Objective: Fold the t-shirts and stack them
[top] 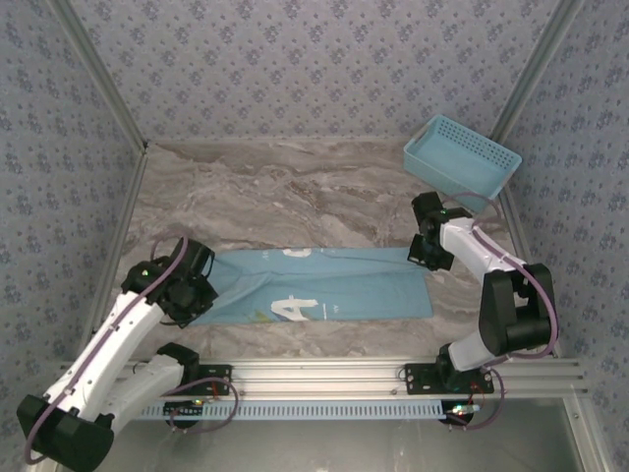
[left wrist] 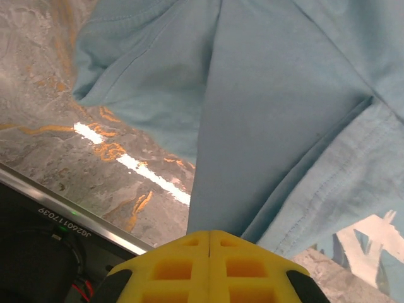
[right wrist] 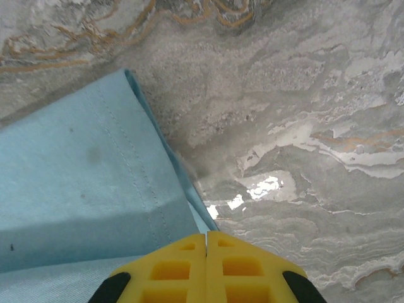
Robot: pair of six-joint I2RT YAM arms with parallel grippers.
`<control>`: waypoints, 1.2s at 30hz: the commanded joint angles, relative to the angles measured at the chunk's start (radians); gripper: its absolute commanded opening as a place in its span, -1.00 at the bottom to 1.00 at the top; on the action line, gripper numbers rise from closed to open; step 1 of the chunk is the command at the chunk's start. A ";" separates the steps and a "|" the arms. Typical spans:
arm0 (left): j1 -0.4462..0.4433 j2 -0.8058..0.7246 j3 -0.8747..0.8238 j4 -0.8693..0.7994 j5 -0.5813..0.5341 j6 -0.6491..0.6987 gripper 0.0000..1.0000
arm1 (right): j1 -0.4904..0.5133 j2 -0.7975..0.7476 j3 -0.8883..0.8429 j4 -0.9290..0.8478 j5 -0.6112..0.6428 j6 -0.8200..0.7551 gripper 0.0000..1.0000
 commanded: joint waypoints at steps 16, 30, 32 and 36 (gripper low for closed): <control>-0.103 -0.018 -0.048 -0.042 -0.084 -0.123 -1.00 | 0.001 0.027 -0.019 -0.041 0.042 0.007 -1.00; -0.013 0.067 0.132 0.007 -0.181 -0.006 -0.24 | 0.002 -0.199 -0.008 -0.075 0.046 0.118 -0.37; 0.114 0.103 0.128 0.107 -0.099 0.079 -0.27 | 0.002 -0.178 -0.019 0.000 -0.037 0.113 -0.42; 0.392 0.193 0.071 0.394 0.136 0.207 -0.28 | 0.010 -0.070 0.006 0.128 -0.182 0.074 -0.55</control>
